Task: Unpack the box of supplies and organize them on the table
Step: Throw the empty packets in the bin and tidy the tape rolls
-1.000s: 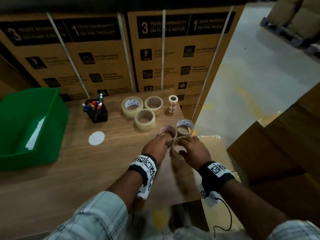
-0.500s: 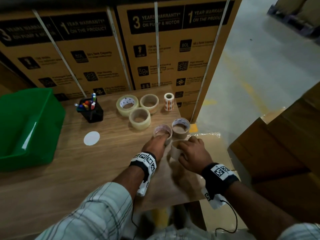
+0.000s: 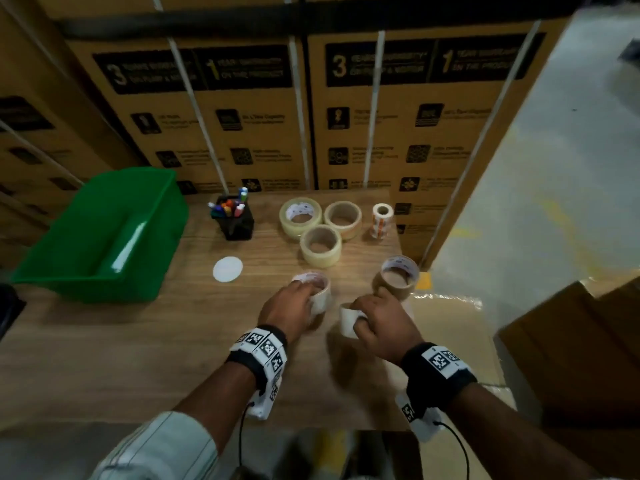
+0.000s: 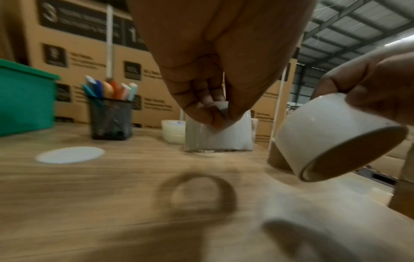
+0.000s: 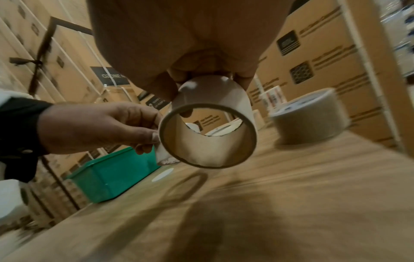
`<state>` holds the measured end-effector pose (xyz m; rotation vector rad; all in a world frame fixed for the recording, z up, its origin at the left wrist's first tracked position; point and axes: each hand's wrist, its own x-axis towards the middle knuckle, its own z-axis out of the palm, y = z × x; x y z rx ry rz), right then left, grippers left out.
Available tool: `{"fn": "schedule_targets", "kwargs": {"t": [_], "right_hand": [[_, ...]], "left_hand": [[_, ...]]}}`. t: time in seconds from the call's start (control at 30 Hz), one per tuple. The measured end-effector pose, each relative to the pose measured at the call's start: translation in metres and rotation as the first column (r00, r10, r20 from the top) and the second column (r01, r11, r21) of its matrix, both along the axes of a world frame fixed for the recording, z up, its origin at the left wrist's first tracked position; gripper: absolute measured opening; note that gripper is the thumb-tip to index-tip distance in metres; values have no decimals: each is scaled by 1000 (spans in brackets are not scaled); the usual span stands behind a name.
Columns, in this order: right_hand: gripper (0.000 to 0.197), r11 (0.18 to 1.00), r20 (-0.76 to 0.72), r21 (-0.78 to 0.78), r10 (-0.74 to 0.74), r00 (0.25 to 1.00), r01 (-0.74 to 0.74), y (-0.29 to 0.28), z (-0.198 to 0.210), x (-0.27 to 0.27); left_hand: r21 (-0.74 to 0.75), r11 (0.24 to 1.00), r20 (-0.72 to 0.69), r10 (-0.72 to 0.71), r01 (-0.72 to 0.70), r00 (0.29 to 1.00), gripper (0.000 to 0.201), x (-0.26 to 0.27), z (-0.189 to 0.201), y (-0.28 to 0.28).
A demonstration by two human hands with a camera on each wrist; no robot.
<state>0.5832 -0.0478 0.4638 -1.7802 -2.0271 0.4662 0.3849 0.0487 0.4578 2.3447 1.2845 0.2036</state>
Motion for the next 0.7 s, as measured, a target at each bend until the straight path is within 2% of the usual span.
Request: {"fn": "schedule_targets", "kwargs": {"t": [0.17,0.37,0.53,0.7], "right_hand": [[42,988,-75,65,143,987,-138,37,6,-71],[49,949,-94,88,310,946,-302,68,21,-185],[50,873,-10,138,474,880,-469,93,33,-301],[52,835,86,145,524,847,-531,116,32,-432]], "left_hand": [[20,979,32,200,-201,979,54,-98,27,-5],[36,893,-34,451,-449,892,55,-219,44,-26],[117,776,36,620,-620,784,40,-326,59,-34],[117,701,71,701,-704,710,36,-453,54,-32]]}}
